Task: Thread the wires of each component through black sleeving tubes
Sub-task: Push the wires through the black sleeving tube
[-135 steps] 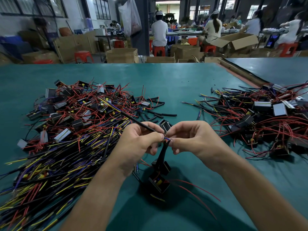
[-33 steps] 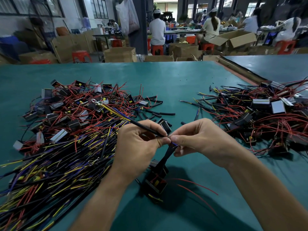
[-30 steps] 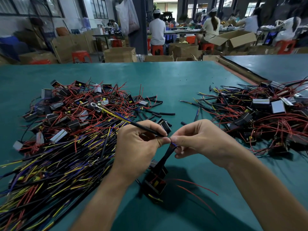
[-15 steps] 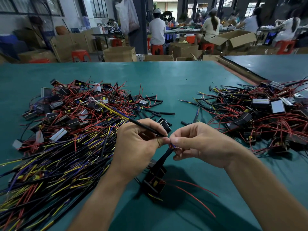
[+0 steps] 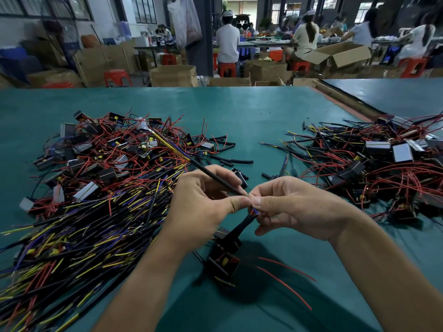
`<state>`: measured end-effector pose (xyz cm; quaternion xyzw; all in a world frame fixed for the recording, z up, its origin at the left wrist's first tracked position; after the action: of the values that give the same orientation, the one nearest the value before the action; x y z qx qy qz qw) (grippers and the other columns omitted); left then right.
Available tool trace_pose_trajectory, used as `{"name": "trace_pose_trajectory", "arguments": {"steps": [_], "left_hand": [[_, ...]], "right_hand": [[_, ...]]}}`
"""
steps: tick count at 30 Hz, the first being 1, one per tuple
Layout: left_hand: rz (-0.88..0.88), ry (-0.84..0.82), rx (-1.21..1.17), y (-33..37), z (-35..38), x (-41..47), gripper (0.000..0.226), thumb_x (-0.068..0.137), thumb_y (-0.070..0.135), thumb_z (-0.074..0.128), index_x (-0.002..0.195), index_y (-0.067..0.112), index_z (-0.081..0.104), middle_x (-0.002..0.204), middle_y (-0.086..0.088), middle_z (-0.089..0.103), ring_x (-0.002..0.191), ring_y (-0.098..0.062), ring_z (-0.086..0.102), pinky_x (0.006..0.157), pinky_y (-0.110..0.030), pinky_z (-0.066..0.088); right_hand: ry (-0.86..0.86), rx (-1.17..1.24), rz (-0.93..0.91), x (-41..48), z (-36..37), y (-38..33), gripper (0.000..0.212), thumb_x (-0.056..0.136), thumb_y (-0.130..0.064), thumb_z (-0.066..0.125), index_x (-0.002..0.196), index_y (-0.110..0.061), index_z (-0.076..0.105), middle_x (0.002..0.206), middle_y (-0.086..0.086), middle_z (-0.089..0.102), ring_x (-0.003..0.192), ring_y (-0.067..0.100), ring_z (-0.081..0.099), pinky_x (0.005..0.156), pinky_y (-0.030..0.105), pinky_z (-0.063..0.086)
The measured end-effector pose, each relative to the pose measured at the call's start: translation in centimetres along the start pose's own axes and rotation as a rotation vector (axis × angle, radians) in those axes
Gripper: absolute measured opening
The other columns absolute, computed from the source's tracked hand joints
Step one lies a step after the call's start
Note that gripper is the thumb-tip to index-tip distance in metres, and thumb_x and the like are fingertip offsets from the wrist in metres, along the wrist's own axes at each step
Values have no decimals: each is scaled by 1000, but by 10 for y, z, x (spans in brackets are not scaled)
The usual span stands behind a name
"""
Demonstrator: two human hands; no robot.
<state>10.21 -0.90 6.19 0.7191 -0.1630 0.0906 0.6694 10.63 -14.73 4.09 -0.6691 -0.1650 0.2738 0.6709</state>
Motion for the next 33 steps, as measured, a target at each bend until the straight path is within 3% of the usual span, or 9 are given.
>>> {"name": "trace_pose_trajectory", "arguments": {"steps": [4, 7, 11, 14, 19, 24, 27, 33], "left_hand": [[-120, -34, -31, -7, 3, 1, 41, 59, 27, 85, 87, 7, 62, 65, -1, 66, 52, -14, 57, 50, -23, 48], [-187, -103, 11, -14, 7, -1, 49, 52, 32, 88, 87, 13, 60, 67, 2, 64, 57, -14, 55, 55, -26, 48], [-158, -174, 21, -15, 10, -2, 28, 60, 7, 89, 71, 15, 64, 61, 3, 64, 56, -13, 53, 53, -22, 45], [-133, -99, 8, -16, 5, 0, 18, 67, 2, 83, 65, 12, 69, 60, 1, 66, 54, -11, 55, 52, -19, 44], [-99, -19, -55, -13, -1, 2, 11, 64, 13, 83, 65, 16, 72, 59, 2, 67, 53, -8, 58, 52, -18, 48], [-76, -7, -36, -13, -3, 3, 21, 74, 1, 79, 70, 21, 73, 62, 1, 68, 55, -8, 60, 53, -19, 49], [-56, -2, -22, -12, -2, 2, 20, 74, 0, 78, 71, 19, 73, 62, -1, 69, 53, -10, 60, 52, -19, 49], [-34, -2, 8, -11, -2, 2, 13, 74, 3, 81, 75, 12, 71, 65, -11, 69, 52, -15, 60, 51, -24, 51]], "right_hand": [[43, -11, -27, -1, -4, -4, 12, 85, -16, 61, 81, -5, 61, 66, 3, 52, 56, 9, 49, 66, 28, 57], [109, 6, -68, 0, -7, -6, 16, 90, -10, 57, 74, -10, 61, 66, 3, 52, 58, 10, 48, 63, 25, 55], [226, -30, -155, 2, -13, -9, 20, 93, -7, 57, 74, -12, 59, 72, 2, 55, 69, 10, 51, 63, 23, 52], [342, -57, -232, 2, -16, -14, 21, 94, -7, 57, 74, -13, 62, 85, 2, 69, 80, 7, 59, 61, 19, 51], [446, -88, -358, 0, -15, -22, 18, 95, -5, 56, 78, -7, 63, 82, 6, 70, 73, 8, 60, 57, 20, 50], [553, -181, -416, -2, -16, -25, 15, 91, -5, 62, 77, -6, 65, 73, -1, 69, 69, 7, 60, 69, 24, 52], [600, -249, -482, -6, -15, -30, 13, 88, -2, 65, 76, -4, 66, 64, -10, 67, 61, -1, 58, 63, 12, 44], [512, 46, -452, -3, -20, -24, 21, 81, 4, 68, 94, -11, 60, 70, -2, 66, 67, 14, 60, 72, 27, 52]]}}
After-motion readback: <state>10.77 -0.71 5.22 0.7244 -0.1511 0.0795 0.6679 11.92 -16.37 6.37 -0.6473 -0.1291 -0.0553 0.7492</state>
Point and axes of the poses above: each hand's wrist, its own x-axis towards the middle knuckle, its own z-axis out of the palm, y = z × x, the point moved 6 cm from there along x, towards the middle knuckle
